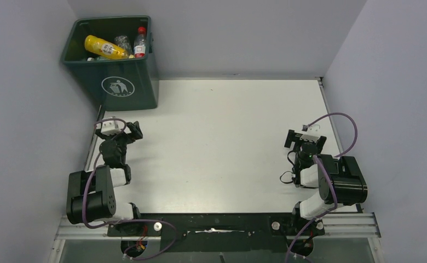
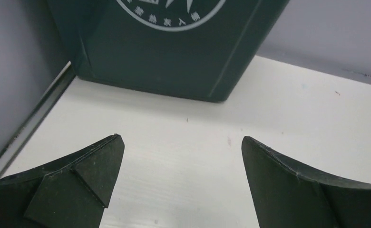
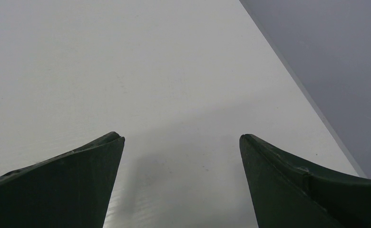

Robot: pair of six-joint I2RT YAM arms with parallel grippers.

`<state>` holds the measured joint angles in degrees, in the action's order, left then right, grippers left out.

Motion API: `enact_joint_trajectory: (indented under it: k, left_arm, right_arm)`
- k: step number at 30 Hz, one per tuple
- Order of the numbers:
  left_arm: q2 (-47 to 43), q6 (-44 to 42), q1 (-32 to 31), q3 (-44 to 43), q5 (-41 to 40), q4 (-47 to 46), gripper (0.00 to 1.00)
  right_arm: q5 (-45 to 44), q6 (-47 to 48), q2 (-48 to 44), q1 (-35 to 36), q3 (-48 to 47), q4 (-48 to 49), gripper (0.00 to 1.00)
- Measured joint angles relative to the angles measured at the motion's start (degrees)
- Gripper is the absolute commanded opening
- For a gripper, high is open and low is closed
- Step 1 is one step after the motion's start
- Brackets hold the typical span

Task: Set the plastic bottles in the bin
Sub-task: Reset both arms

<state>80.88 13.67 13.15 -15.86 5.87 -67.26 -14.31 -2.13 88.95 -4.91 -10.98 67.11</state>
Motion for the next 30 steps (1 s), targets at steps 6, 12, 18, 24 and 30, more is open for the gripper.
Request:
enact_joint_trajectory:
  k: [6,12,18,24,30]
  left_arm:
    - [-1.22,-0.85,-2.67,4.28,-0.24,0.74,0.98]
    - [-7.1,-0.72,-2.95,9.44,-2.78,0.94,0.98]
    - [-2.45,0.0,-2.95,10.54,-6.45,1.09,0.98]
    - [6.58,-2.62,-3.39,7.98,-4.02,-1.22,0.98]
    - [11.06,-7.23,-5.46,6.34,2.82,-3.08,0.98]
  right_arm:
    - [0.15,0.0,0.0,0.0,0.0,-0.24,0.98]
    - [0.42,-0.02,0.0,0.0,-0.04,-0.37,0.98]
    - [0.42,-0.02,0.0,0.0,-0.04,-0.39,0.98]
    - [0.48,-0.04,0.0,-0.07,-0.07,-0.44,0.98]
    - [0.9,-0.22,0.0,-0.37,-0.09,-0.61,0.98]
